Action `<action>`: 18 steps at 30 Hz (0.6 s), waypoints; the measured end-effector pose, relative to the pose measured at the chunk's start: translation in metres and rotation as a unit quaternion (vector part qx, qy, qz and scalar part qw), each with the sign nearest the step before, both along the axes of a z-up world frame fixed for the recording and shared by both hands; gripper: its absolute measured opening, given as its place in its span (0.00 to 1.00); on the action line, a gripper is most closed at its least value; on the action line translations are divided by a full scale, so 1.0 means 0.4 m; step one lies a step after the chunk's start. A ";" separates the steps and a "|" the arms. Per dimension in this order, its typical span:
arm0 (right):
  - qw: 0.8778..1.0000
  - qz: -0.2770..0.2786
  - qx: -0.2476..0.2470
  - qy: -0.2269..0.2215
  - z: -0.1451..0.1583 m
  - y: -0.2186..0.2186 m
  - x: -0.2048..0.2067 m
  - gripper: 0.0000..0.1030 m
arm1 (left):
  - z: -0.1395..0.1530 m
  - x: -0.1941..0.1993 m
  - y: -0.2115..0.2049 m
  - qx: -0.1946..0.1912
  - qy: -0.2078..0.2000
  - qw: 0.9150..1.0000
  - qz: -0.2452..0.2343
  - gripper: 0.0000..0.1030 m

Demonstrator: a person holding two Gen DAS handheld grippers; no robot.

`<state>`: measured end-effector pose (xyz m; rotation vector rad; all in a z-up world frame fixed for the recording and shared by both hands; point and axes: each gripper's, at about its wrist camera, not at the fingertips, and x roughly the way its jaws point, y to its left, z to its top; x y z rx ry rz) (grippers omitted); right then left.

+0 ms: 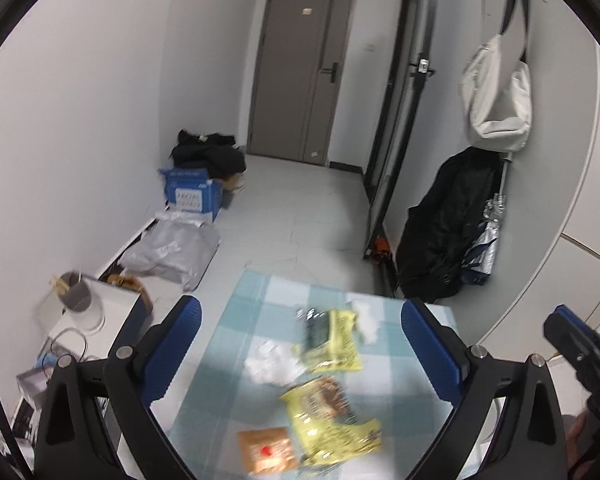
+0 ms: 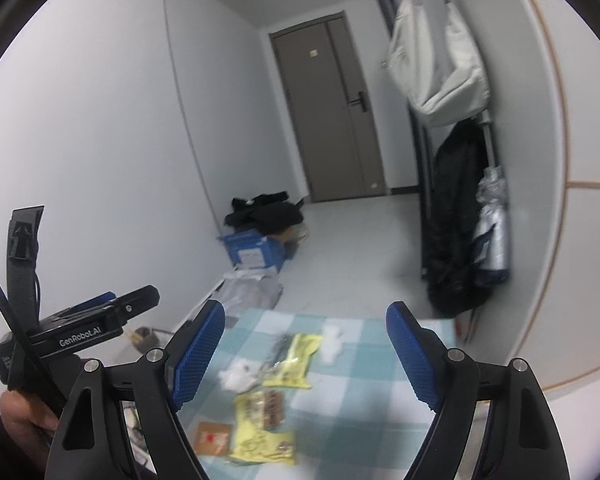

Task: Collect trash
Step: 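Move both open tools back above the table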

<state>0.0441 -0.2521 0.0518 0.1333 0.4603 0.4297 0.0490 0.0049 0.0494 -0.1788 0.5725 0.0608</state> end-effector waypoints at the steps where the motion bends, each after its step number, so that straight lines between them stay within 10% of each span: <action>1: 1.000 0.004 -0.002 0.004 -0.013 0.019 0.003 0.81 | -0.011 -0.003 0.013 -0.001 0.003 1.000 0.004 0.96; 18: 0.990 0.065 -0.084 0.092 -0.245 0.202 0.008 0.81 | -0.178 -0.018 0.158 -0.078 0.088 0.993 0.030 0.96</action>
